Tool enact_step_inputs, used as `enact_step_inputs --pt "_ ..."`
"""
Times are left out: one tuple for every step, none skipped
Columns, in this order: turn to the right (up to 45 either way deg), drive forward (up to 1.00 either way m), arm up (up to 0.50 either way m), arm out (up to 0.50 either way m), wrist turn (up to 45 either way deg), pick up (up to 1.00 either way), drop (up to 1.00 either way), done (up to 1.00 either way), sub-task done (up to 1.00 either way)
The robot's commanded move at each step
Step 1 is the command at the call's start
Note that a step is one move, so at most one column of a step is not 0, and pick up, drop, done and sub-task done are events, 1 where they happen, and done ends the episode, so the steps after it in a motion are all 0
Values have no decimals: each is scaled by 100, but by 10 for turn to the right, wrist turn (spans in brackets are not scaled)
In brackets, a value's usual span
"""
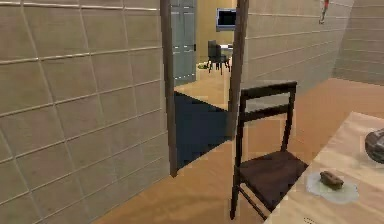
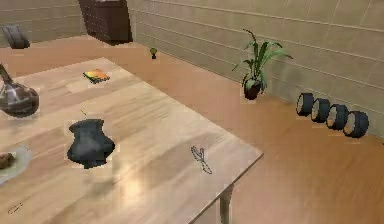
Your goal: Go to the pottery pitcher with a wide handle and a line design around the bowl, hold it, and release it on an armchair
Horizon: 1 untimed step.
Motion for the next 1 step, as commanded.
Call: enact_step_inputs --pt "-270 0 0 0 0 0 0 0 0"
